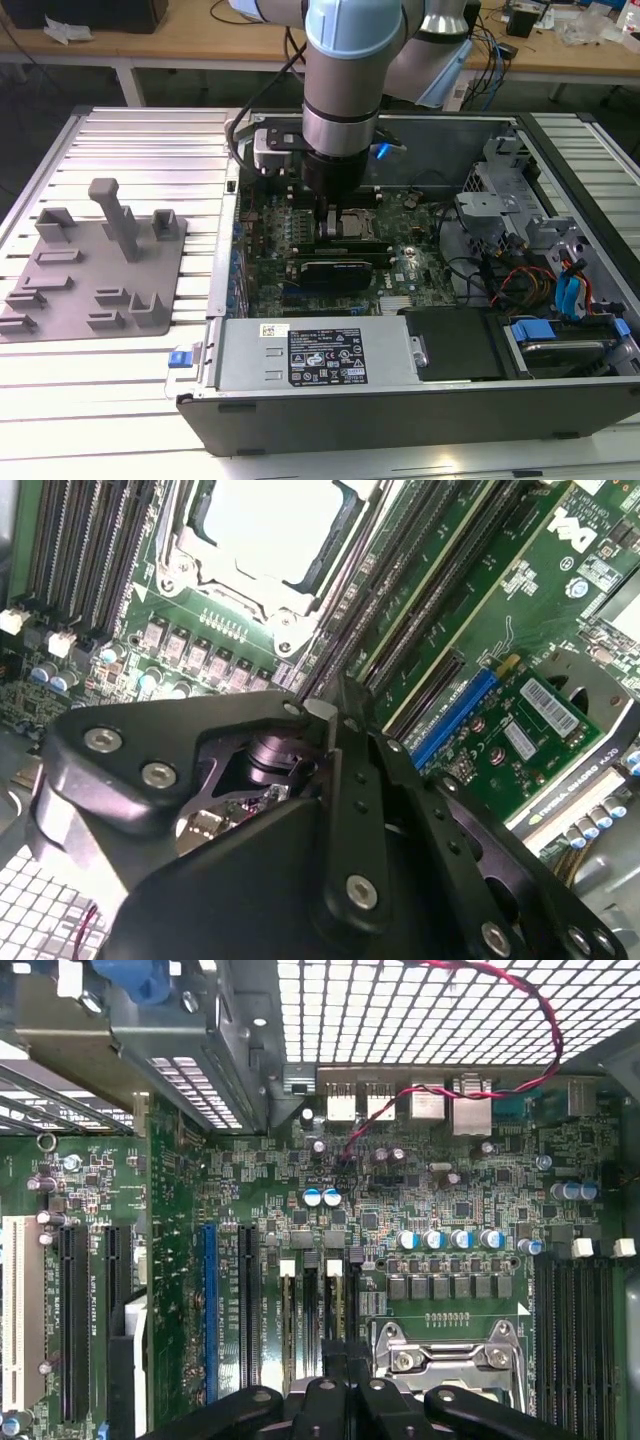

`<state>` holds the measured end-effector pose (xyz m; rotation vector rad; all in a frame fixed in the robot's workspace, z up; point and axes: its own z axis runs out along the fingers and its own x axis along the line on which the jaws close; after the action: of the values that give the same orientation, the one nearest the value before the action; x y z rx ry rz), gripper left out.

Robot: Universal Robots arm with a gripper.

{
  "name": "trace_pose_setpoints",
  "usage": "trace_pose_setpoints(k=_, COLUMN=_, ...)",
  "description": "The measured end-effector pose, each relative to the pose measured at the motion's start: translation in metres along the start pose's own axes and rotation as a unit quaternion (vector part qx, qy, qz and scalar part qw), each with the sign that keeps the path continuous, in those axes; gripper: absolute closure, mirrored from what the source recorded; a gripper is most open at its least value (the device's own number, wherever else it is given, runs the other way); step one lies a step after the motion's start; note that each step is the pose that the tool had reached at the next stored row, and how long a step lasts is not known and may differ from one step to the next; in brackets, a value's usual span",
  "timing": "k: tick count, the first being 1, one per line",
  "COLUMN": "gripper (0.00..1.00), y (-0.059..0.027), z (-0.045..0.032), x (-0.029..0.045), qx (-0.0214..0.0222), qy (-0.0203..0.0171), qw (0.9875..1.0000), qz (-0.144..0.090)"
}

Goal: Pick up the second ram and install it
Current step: 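Press down the second ram until it locks into place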

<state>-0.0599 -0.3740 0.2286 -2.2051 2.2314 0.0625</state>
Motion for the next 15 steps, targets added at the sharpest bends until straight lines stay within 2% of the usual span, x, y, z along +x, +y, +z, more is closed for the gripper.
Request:
trace_pose_setpoints(k=1, gripper=0.92, y=0.0, z=-0.0006, x=-0.0001, qx=0.0002, qy=-0.0004, qw=1.0, qz=0.0)
trace_pose_setpoints(k=4, gripper=0.92, y=0.0002, z=-0.0089, x=-0.0003, qx=0.0, qy=0.0, qw=1.0, qz=0.0)
trace_pose_setpoints(k=7, gripper=0.92, y=0.0007, z=-0.0284, x=-0.0009, qx=0.0001, qy=0.0, qw=1.0, qz=0.0)
trace_pose_setpoints(k=10, gripper=0.92, y=0.0003, z=-0.0285, x=-0.0009, qx=0.0001, qy=0.0001, qw=1.0, qz=0.0)
trace_pose_setpoints(k=12, gripper=0.92, y=-0.0087, z=-0.0288, x=-0.001, qx=0.0001, qy=0.0001, qw=1.0, qz=0.0)
trace_pose_setpoints(k=15, gripper=0.92, y=-0.0293, z=-0.0292, x=-0.0012, qx=0.0001, qy=0.0, qw=1.0, qz=0.0)
